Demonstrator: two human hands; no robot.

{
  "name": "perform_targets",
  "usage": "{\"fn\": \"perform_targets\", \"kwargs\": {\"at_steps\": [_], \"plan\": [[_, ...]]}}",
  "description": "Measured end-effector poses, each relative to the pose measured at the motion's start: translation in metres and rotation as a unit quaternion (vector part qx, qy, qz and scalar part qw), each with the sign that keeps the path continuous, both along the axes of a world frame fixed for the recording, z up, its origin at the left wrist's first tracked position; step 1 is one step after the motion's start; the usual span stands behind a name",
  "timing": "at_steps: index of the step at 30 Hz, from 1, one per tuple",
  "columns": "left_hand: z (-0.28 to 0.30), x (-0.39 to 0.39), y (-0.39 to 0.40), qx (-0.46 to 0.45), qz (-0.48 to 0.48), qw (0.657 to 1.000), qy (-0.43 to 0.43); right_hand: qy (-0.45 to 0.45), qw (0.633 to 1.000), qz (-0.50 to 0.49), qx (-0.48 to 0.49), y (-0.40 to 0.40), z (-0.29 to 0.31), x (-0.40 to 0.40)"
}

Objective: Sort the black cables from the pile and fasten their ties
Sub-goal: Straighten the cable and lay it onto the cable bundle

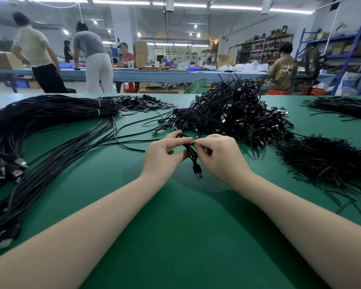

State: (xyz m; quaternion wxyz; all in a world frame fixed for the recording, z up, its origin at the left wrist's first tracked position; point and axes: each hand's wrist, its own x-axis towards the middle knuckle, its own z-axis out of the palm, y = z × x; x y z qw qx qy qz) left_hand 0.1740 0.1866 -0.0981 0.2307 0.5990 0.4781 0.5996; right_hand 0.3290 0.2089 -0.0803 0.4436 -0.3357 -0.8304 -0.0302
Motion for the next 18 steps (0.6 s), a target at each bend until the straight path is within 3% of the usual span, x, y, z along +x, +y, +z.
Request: {"fn": "perform_targets", "kwargs": {"at_steps": [9, 13, 18], "plan": [[0.0013, 0.0031, 0.0002, -0.003, -0.046, 0.997, -0.058, 0.023, 0.999, 0.025, 0.025, -0.0009, 0.006, 0.0002], [0.0037, 0.0057, -0.002, -0.03, -0.035, 0.995, -0.087, -0.05, 0.994, -0.033, 0.088, -0.0031, 0.0059, -0.0006], [0.0046, 0.0052, -0.0032, -0.102, -0.094, 0.982, -0.127, -0.143, 0.966, -0.082, 0.201, -0.0065, 0.0039, 0.0012]]}}
